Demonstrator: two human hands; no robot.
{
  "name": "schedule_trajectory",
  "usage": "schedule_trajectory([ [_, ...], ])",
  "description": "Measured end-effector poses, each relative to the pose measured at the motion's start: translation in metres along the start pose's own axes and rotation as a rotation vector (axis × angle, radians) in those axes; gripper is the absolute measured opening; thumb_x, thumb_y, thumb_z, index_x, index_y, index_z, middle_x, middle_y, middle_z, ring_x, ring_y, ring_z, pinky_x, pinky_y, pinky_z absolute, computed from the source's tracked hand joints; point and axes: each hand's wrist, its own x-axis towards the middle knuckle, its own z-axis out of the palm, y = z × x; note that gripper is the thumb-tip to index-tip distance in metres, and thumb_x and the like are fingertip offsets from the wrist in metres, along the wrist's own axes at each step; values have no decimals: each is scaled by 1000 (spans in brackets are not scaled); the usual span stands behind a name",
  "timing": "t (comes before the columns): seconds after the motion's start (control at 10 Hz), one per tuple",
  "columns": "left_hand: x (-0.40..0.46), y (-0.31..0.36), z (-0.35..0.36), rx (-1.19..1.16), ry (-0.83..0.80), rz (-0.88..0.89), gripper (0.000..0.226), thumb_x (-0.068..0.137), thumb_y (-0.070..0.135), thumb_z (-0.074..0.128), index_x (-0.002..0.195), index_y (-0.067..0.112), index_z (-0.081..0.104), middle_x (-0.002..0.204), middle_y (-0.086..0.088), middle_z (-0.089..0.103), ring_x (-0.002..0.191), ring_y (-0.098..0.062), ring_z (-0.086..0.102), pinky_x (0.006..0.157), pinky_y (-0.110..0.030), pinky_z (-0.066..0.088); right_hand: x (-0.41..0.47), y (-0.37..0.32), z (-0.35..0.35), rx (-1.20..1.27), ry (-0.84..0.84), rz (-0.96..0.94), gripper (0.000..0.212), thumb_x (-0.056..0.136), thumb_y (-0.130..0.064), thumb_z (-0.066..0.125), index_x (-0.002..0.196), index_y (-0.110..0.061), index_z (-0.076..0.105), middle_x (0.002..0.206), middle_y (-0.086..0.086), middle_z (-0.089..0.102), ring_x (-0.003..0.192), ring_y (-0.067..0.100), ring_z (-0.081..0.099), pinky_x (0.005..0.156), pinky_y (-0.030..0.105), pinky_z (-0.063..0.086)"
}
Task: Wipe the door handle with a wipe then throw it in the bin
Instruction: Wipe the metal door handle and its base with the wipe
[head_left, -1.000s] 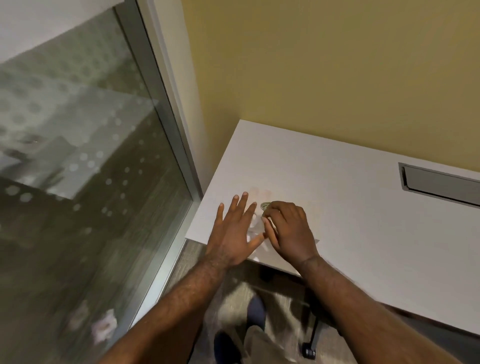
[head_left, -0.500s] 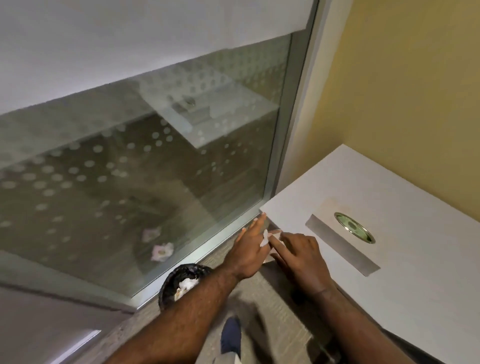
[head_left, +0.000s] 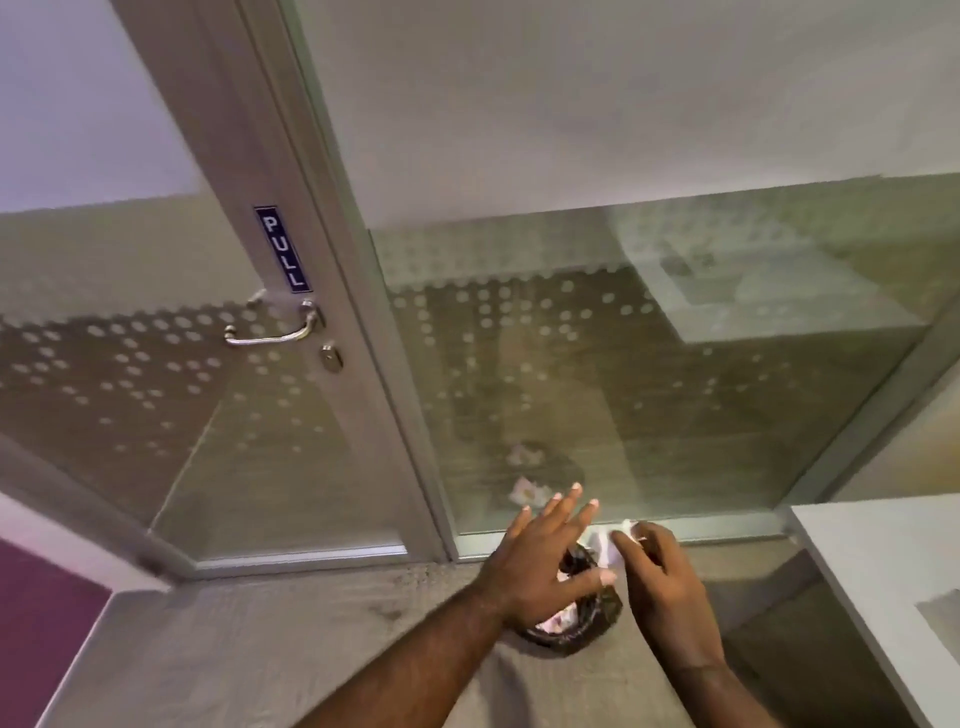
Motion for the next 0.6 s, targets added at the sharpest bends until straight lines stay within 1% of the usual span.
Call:
schedule_trajectory([
  [0.1,-43,-64,-54,136,79,-87,85,89,74,40,155,40,-3,160,16,-20,148,-6,-16,122,-44,-6,43,-44,36,-27,55,-195,16,92,-49,52,108,-48,57,108,-32,61,96,-14,56,83,4,44],
  [0.2,-69,-108,-93,234,146,-139,88,85,81,30,154,40,-5,160,15,-21,147,-4,-19,122,-42,-7,72,-81,60,161,128,-270,23,94,-20,57,115,-24,68,118,3,63,105,12,60,93,17,44],
  [0.3,-95,-161,-145,341,212,-142,90,83,84,22,155,38,-7,160,15,-21,145,-1,-23,121,-41,-9,118,-156,98,212,198,-332,32,90,-11,49,111,4,68,115,25,58,108,25,57,99,18,40],
  [0.4,-102,-188,-173,385,257,-132,89,84,83,21,154,37,-8,161,14,-21,146,-3,-22,121,-41,-9,141,-196,120,261,248,-408,34,89,-13,49,112,4,67,118,24,56,109,27,58,97,26,45],
  [0.5,-114,-230,-213,406,339,-156,90,84,82,19,155,35,-6,161,12,-19,148,-6,-19,122,-40,-8,181,-247,158,237,347,-520,24,90,-11,58,108,0,69,112,22,60,103,29,61,87,37,53],
  [0.6,-121,-256,-237,413,399,-193,90,83,81,18,156,33,-2,162,11,-17,148,-7,-16,122,-40,-7,207,-278,173,215,403,-555,22,86,-1,61,107,-7,67,106,20,62,97,30,62,83,38,55],
])
